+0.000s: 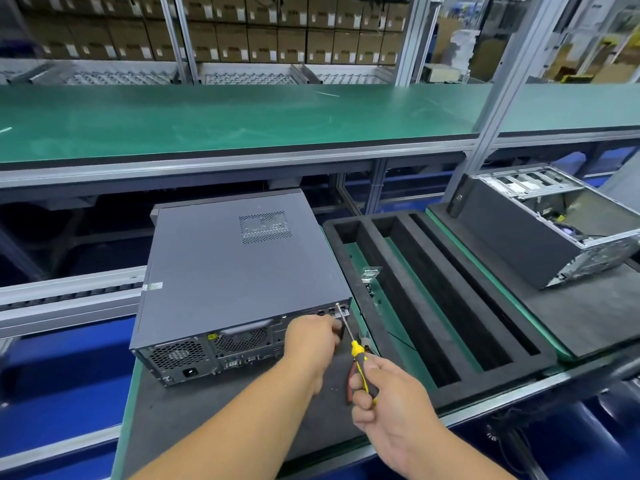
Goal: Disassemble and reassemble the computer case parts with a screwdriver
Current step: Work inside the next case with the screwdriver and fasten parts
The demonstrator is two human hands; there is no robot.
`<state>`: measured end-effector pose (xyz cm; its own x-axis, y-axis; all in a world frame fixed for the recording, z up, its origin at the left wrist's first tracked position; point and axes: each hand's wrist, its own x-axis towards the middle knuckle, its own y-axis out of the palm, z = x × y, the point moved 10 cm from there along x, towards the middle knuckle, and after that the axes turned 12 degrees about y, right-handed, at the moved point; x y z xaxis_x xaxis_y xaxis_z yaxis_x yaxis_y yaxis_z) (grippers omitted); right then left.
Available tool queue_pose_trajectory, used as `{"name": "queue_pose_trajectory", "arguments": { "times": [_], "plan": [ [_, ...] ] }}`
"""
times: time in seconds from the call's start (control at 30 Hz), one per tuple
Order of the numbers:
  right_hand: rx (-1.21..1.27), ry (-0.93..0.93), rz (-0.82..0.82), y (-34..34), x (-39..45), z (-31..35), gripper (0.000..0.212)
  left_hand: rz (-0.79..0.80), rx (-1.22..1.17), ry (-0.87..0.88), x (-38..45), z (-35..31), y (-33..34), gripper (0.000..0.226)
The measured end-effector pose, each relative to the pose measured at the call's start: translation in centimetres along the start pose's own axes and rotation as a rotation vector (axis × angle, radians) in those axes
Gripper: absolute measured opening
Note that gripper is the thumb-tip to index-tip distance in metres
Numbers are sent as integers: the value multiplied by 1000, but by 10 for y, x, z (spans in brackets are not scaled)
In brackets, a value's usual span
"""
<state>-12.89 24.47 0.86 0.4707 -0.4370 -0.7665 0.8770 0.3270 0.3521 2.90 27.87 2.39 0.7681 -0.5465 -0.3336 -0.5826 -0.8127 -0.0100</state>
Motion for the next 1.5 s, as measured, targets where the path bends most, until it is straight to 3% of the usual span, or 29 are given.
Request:
{"name": "queue_pose_trajectory", "arguments": {
  "times": [0.1, 0.17, 0.27, 0.37, 0.5, 0.7, 0.9, 0.97, 1.07, 1.2, 1.4, 1.5],
  "plan": [
    [2, -20, -8, -1, 2, 4, 15, -85, 536, 596, -10, -74, -30, 21],
    [-38, -56, -36, -2, 3, 7, 15, 6, 880, 960, -9, -121, -16, 16],
    [-87, -79, -80, -4, 4, 6, 14, 388, 1377, 1025, 32, -129, 19, 65],
    [-103, -79, -82, -4, 5, 4, 10, 685, 1558, 1052, 59, -113, 47, 75],
    [-117, -111, -95, -9, 10, 6, 6, 773, 1508, 1118, 73, -105, 56, 72],
    [-209, -165, -162, -12, 12, 12, 22, 821, 1378, 1112, 79, -100, 55, 62],
    [-141, -19, -167, -8, 17, 0, 42, 823, 1391, 1147, 77, -99, 55, 68],
    [-81, 6, -149, -6, 18, -2, 40, 815, 1405, 1148, 77, -99, 55, 70],
    [-48, -49, -121, -4, 19, 3, 20, 809, 1376, 1131, 77, -99, 55, 67],
    [2, -56, -154, -8, 20, 3, 22, 783, 1341, 1115, 77, -100, 54, 63],
    [-4, 105, -104, 3, 16, -12, 59, 773, 1349, 1099, 77, -100, 54, 61],
    [-2, 70, -88, 6, 14, -7, 43, 783, 1349, 1094, 77, -100, 55, 61]
  ]
}}
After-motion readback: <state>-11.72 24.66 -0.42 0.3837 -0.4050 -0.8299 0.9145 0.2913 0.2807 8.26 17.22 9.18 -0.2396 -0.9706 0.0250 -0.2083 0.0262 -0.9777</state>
